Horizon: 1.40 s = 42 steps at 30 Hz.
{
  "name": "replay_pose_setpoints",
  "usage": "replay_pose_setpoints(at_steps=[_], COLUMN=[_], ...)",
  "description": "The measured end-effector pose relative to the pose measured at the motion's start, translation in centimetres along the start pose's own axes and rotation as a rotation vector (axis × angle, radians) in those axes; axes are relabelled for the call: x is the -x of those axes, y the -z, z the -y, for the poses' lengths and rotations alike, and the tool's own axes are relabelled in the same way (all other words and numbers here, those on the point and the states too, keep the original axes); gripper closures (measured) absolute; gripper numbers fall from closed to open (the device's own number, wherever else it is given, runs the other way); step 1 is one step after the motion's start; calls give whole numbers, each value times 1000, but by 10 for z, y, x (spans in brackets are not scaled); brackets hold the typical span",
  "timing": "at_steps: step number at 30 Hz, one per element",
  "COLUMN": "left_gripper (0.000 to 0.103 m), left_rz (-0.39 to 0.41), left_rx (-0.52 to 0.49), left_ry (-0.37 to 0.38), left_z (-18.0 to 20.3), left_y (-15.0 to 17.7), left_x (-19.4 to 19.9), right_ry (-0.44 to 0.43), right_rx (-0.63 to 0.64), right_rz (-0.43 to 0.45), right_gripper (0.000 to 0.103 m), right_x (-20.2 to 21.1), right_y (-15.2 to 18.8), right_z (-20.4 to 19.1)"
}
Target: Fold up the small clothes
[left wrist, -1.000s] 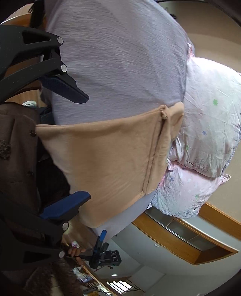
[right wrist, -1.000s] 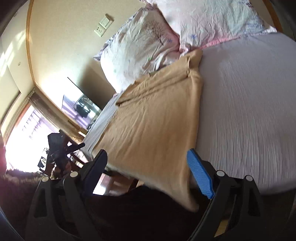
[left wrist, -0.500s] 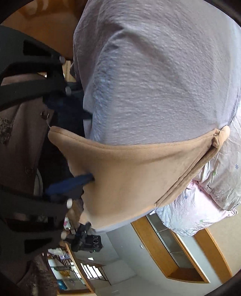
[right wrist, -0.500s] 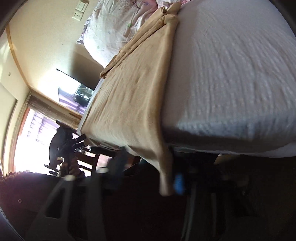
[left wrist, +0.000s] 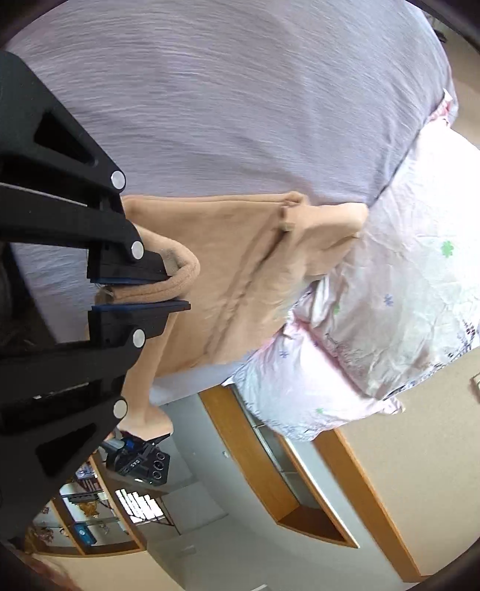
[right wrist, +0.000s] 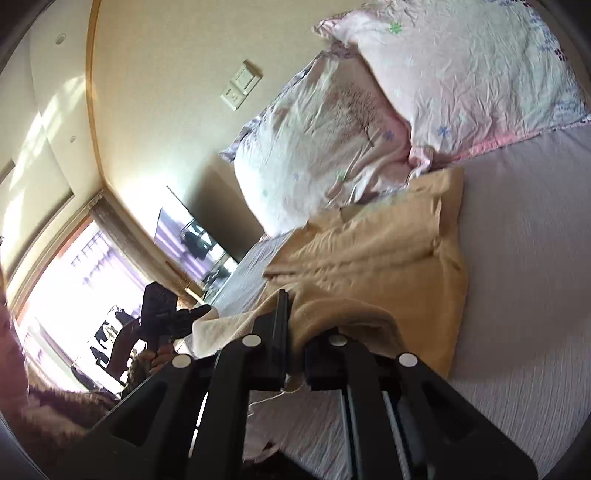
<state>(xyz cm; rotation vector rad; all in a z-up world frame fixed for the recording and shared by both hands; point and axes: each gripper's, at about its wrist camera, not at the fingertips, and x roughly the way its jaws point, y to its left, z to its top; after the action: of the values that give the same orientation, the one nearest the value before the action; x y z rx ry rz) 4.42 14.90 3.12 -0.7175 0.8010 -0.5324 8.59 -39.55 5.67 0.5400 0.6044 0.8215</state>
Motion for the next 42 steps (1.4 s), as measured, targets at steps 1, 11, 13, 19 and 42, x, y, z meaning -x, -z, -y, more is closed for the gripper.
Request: replay_pose_setpoints(at_steps=[1,11,13,19,42], left_gripper=[97,97,97,84,81], left_rz=[11,26,13,-11,-68], left_rx=[10,85,100,214,298], left_ry=[-16,-169,-195,-85,-124], left_z=[-2,-33,-43,-69,-67], left_y=[-22,-159,-169,-184,-115], left_x=[-14,-126,-137,-145,-118], right_ry=[35,236,251,299,214], right_rx=[-17,-330,-385,-520,-295], right_rz=[21,59,62,64,223], right_gripper=[97,97,96,40,13], right_x=[-14,-144,-156,-181,-103], right_y=[-17,-118,-125,-131,-92], right_z=[10,131,147,180,119])
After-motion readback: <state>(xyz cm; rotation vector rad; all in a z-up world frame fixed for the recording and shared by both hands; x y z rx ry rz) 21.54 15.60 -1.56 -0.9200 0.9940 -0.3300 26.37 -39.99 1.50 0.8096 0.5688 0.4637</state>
